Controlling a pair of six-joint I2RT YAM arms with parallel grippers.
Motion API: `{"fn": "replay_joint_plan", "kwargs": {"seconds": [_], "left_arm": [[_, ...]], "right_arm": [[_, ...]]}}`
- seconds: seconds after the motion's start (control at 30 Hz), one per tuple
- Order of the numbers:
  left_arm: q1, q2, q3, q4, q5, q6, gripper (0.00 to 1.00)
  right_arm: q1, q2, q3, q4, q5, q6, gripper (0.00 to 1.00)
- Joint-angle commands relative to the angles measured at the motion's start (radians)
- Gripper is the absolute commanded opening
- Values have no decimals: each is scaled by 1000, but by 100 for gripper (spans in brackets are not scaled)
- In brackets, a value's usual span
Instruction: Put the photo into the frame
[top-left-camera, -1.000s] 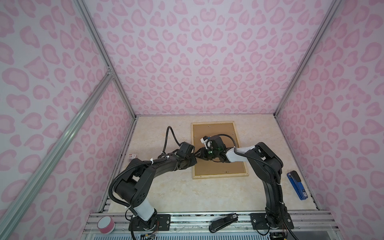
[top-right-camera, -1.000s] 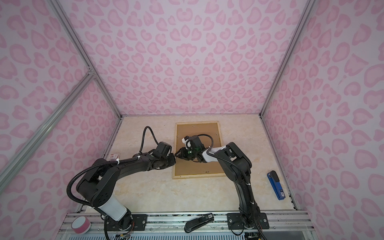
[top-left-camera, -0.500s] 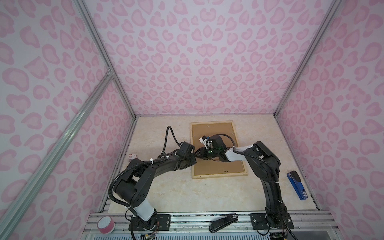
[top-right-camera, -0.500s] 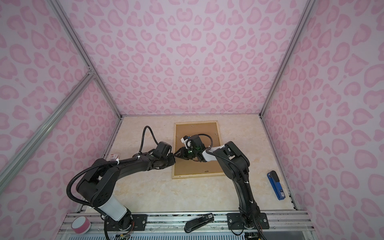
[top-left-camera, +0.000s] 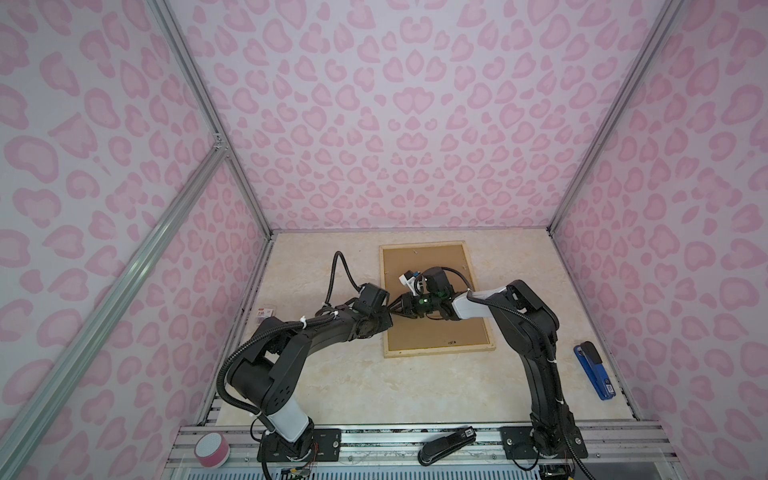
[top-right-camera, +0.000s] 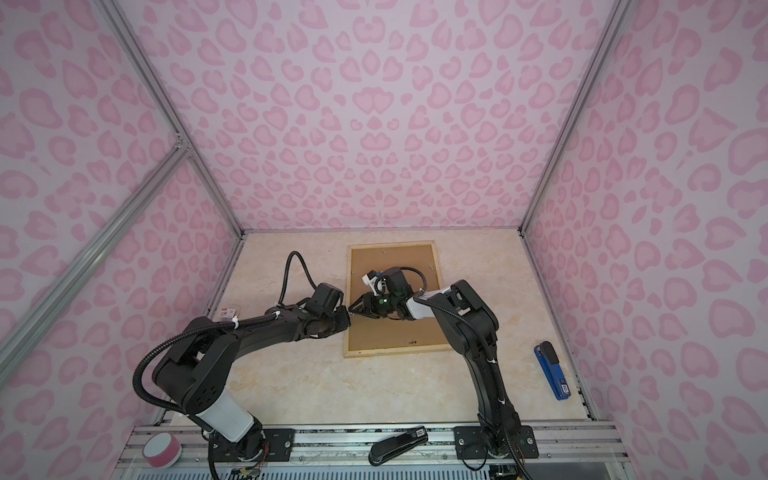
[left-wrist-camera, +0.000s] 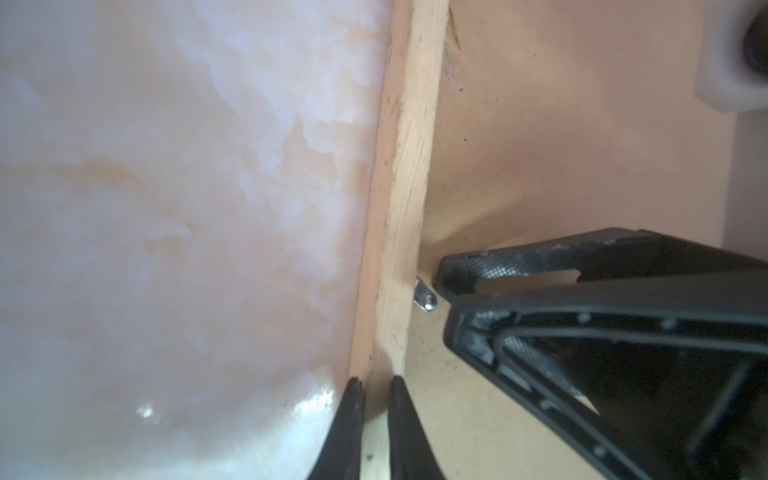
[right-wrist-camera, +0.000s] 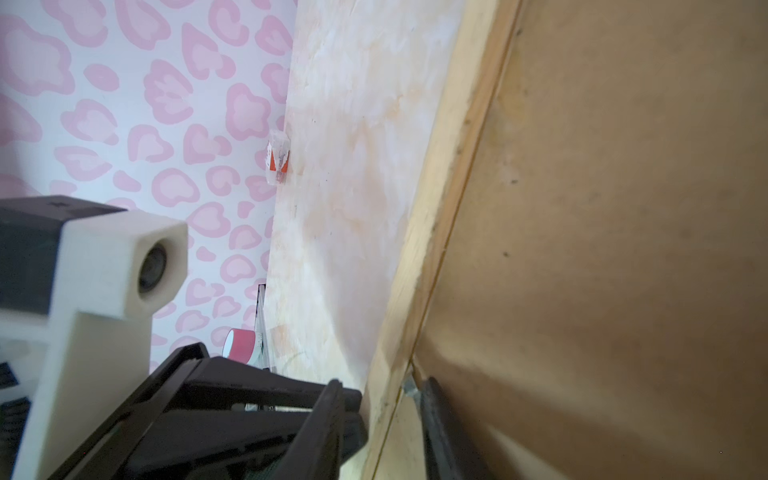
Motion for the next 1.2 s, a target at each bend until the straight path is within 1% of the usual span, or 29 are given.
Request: {"fn": "replay_joint_plan", "kwargs": {"seconds": [0.0, 0.2, 0.5, 0.73, 0.97, 1.17], "left_arm": [[-1, 16, -3, -35, 19, 11, 15], [0, 12, -1, -36, 18, 12, 14], [0, 16, 7, -38, 18, 15, 14], [0, 23, 11, -36, 17, 17, 14], [0, 32, 20, -36, 21, 22, 14], [0, 27, 19, -36, 20, 22, 14]], "right_arm": [[-1, 31, 25, -68, 44, -1, 34], [12, 45, 73, -153, 48, -56, 34], [37, 13, 43, -254, 61, -128, 34], [44, 11, 31, -272, 40, -140, 34], [57, 6, 40, -344, 20, -197, 34], [58, 9, 40, -353, 27, -199, 34]]}}
